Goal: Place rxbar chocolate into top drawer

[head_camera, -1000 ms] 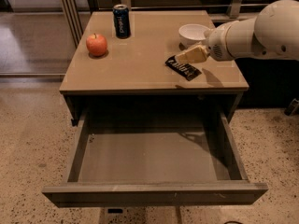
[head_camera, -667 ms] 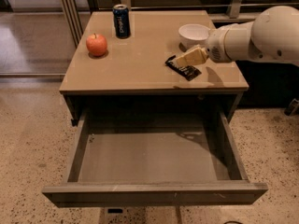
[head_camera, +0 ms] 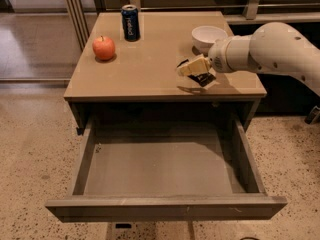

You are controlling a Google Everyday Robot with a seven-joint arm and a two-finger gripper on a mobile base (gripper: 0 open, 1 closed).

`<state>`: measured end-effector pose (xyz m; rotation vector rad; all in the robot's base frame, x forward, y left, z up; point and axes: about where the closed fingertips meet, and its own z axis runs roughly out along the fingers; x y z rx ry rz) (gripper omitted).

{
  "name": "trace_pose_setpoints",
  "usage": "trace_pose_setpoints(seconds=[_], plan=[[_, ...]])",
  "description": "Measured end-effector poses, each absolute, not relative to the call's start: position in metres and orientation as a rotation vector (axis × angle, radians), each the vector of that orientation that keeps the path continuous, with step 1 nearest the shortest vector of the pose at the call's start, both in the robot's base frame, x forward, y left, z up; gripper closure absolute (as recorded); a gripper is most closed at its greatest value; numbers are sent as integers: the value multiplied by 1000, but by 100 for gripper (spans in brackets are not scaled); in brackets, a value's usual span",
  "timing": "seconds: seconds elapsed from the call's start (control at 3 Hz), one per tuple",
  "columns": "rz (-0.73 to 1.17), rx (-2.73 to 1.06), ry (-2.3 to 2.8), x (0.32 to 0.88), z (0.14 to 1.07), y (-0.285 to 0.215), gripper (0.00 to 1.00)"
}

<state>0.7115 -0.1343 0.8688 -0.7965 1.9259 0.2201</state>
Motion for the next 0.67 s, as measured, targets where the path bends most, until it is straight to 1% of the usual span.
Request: trace_pose_setpoints(seconds=[0.33,0.67], plan=[[263,-748,1984,724,852,-132,15],[294,-716,2039,727,842,-134,15]])
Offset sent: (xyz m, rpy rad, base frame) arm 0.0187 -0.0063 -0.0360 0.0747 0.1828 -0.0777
